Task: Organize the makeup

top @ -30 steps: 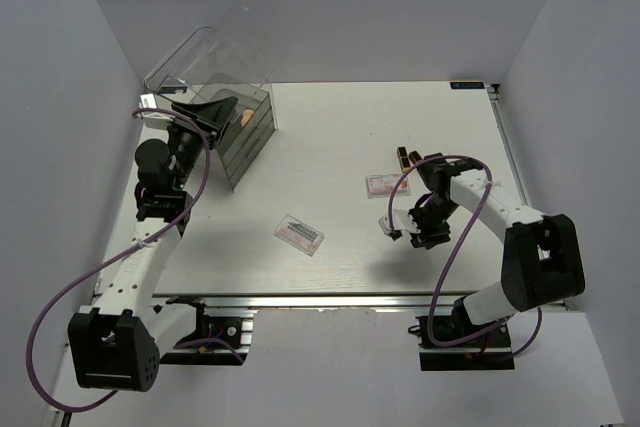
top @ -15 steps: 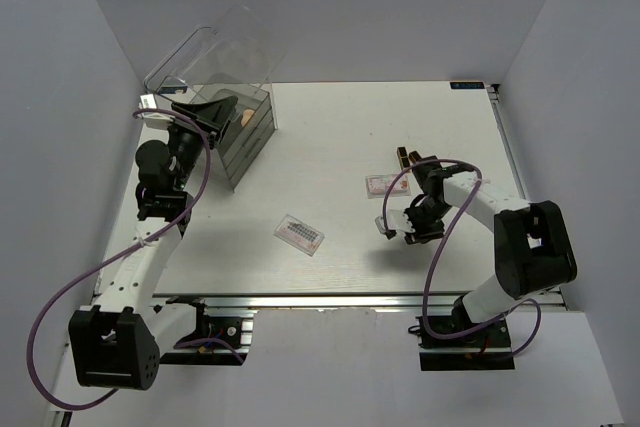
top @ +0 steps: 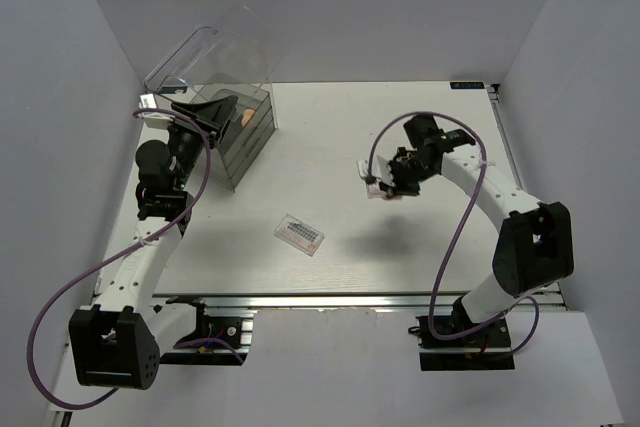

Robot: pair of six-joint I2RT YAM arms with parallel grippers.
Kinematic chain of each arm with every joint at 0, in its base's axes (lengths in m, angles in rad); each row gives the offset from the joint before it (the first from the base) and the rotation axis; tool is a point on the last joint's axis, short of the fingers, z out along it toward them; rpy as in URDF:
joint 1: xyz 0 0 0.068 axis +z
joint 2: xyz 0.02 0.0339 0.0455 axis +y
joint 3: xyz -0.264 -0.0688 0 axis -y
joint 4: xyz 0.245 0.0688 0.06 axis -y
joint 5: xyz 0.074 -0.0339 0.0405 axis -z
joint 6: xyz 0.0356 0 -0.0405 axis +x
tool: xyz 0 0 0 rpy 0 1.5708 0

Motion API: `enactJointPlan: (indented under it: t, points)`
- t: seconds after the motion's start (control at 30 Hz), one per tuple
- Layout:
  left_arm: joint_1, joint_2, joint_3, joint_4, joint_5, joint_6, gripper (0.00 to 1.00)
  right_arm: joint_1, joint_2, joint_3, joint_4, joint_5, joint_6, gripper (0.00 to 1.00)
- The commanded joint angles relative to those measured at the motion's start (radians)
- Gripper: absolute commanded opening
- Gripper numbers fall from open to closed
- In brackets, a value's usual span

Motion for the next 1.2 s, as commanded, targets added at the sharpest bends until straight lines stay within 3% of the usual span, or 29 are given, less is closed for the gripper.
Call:
enactJointPlan:
  t: [0.0,0.07,0.1,0.17,0.2,0.33,0.5,0.63,0.9,1.17]
  points:
    - [-0.003,-0.016,0.004,0.066,0.032,-0.018,0.62,0.074,0.011,0.116,0.151,-0.22,0.294,0.0]
    - [-0.003,-0.016,0.007,0.066,0.03,-0.025,0.62,0.129,-0.006,0.105,0.341,-0.239,0.559,0.0]
    - [-0.003,-0.016,0.008,0.064,0.032,-0.028,0.62,0.146,-0.014,0.058,0.588,-0.225,0.652,0.0]
    - [-0.003,-0.016,0.01,0.066,0.03,-0.031,0.62,0.193,-0.04,-0.014,0.886,-0.196,0.82,0.0]
    - [-0.003,-0.014,0.01,0.07,0.03,-0.034,0.62,0.212,-0.04,-0.08,1.193,-0.125,0.987,0.0]
    - [-0.003,-0.016,0.016,0.066,0.026,-0.043,0.62,0.293,0.11,-0.021,1.573,-0.018,1.217,0.0]
    - [-0.003,-0.017,0.031,0.041,0.019,-0.037,0.62,0.345,0.331,0.194,1.75,0.06,1.379,0.0]
    - [-0.003,-0.013,0.041,0.03,0.016,-0.034,0.62,0.399,0.48,0.267,2.05,0.095,1.317,0.04]
    - [-0.003,0.013,0.058,0.052,0.015,-0.052,0.62,0.474,0.65,0.415,2.169,0.149,1.242,0.03]
    - [-0.003,0.043,0.085,0.047,0.026,-0.052,0.62,0.499,0.842,0.649,2.115,0.18,1.211,0.03]
